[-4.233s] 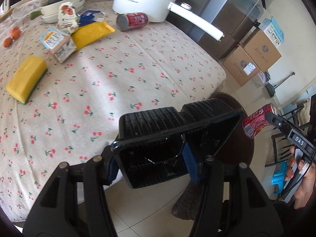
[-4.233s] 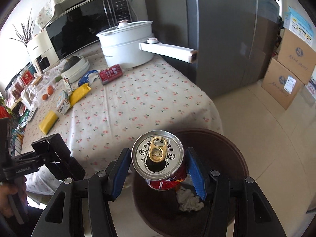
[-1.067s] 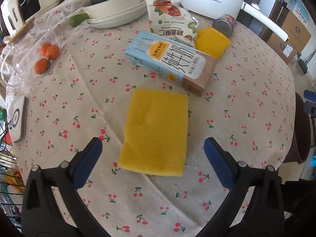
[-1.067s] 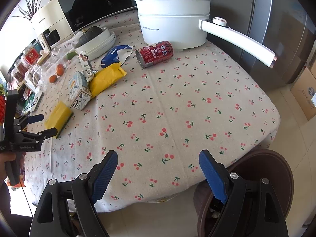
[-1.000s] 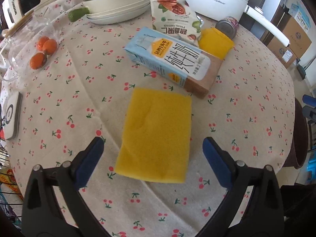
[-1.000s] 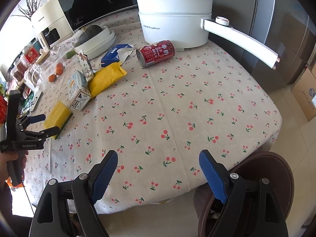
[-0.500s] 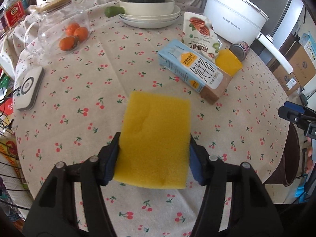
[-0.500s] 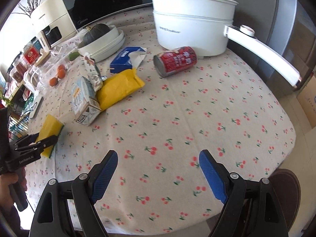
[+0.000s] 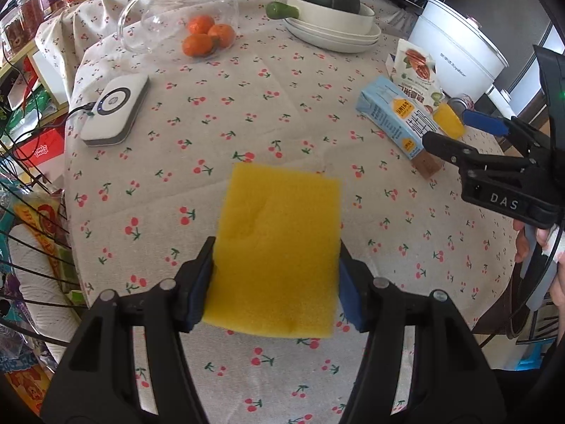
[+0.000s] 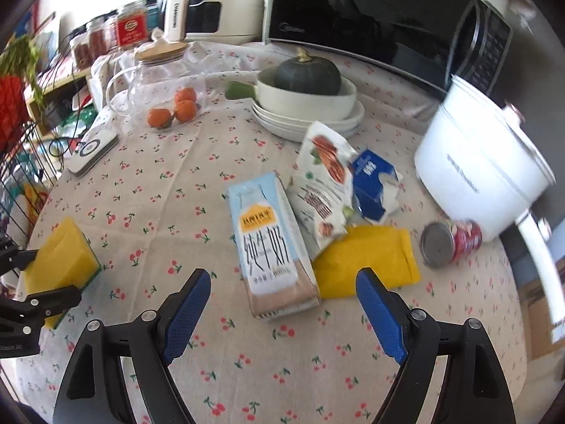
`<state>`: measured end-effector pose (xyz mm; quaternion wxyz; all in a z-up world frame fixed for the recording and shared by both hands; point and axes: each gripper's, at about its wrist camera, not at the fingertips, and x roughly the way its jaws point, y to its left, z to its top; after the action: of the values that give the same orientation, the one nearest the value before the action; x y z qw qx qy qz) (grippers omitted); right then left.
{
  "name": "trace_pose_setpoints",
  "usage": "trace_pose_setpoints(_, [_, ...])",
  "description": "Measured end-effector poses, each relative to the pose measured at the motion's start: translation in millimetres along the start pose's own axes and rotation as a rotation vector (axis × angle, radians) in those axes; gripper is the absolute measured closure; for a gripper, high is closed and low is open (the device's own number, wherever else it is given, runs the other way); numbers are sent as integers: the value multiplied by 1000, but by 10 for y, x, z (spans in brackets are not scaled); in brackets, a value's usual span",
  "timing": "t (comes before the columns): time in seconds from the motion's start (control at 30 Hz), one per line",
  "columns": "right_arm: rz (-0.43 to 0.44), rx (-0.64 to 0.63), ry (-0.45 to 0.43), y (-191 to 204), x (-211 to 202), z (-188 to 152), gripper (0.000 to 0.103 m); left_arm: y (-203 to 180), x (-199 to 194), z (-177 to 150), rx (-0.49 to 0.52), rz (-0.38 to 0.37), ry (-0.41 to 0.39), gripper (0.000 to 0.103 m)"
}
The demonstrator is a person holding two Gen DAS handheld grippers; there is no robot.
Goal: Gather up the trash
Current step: 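Grasp the white-blue milk carton with the right gripper while the left holds the sponge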
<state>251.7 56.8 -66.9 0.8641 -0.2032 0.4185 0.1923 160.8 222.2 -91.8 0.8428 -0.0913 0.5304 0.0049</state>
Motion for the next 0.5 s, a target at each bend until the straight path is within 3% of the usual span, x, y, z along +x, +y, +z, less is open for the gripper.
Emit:
trace_pose_setpoints(0.2, [-65, -36, 100, 136, 381, 77, 21, 64, 1, -4, -4, -3, -1, 40])
trace_pose_setpoints(0.33, [-39, 62, 157, 13, 578, 15, 47, 31, 4, -13, 8, -1, 3, 40])
trace_pose_setpoints(0.5, [9, 127, 136, -135, 409, -125, 51, -55, -45, -5, 19, -15, -4, 40])
